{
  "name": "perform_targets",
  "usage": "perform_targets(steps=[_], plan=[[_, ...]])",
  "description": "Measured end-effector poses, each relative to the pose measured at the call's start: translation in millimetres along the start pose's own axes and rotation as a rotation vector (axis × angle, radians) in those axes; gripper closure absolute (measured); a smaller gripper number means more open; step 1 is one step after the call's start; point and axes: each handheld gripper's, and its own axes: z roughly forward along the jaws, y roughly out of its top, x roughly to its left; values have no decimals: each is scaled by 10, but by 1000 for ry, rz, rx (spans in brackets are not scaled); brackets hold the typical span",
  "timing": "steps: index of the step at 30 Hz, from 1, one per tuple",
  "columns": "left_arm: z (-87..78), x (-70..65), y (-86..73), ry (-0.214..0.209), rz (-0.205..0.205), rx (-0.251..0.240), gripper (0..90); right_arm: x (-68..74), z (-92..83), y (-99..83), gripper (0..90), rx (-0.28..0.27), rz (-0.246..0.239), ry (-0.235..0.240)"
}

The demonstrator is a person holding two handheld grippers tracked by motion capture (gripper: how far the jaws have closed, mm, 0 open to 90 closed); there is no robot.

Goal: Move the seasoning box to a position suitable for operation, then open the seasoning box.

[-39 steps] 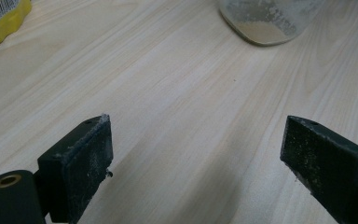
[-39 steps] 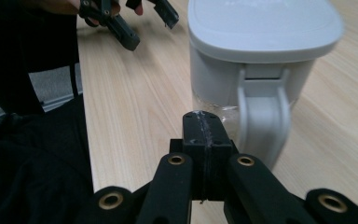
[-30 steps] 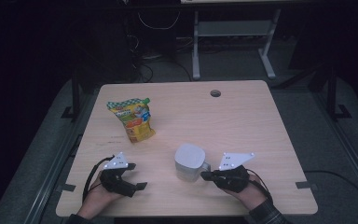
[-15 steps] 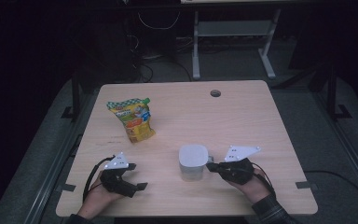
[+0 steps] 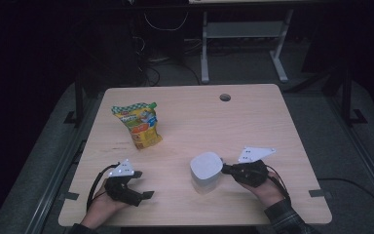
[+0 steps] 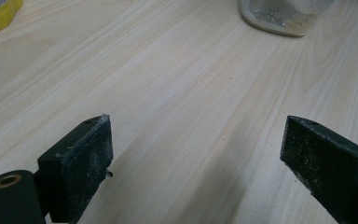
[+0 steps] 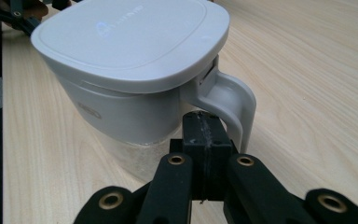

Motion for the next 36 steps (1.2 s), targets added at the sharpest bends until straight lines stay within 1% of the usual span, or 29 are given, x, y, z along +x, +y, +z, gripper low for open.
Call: perform_targets(steps=[4, 5, 6, 7, 9, 10, 11, 12, 13, 18, 21, 27, 30, 33, 36], plan=[[-12, 15, -10, 1, -7, -7, 86, 1, -55, -23, 900, -2, -2, -2], [-12, 15, -10, 1, -7, -7, 86, 5, -71, -28, 900, -1, 7, -7], [-15, 17, -10, 1, -8, -5, 86, -12, -84, -36, 900, -2, -8, -11], [-17, 17, -9, 3, -4, -7, 86, -8, -100, -40, 900, -3, 9, -12], [-26, 16, -1, 6, 5, -8, 86, -22, -118, -45, 900, -5, 2, -14], [-28, 9, 7, 6, 3, -11, 86, -41, -162, -55, 900, -16, 12, -22], [-28, 4, 12, 6, 4, -16, 86, -41, -162, -55, 900, -16, 12, -22], [-27, 1, 13, 6, 5, -11, 86, -49, -184, -58, 900, -22, 21, -24], [-17, -11, 11, 6, 6, -6, 86, -75, -226, -54, 900, -32, 29, -38], [-14, -14, 18, 6, 13, -4, 86, -116, -297, -23, 900, -58, 38, -53], [-15, -18, 14, 9, 13, 0, 86, -146, -336, 12, 900, -81, 49, -54], [-10, -17, 16, 7, 10, 1, 86, -166, -360, 91, 900, -99, 54, -49], [-11, -6, 15, 8, 2, 8, 85, -158, -375, 180, 900, -112, 48, -44], [-6, -5, 16, 12, -8, 3, 85, -147, -370, 223, 900, -110, 37, -45], [-2, -10, 17, 20, -17, 3, 84, -125, -348, 279, 900, -113, 17, -27]])
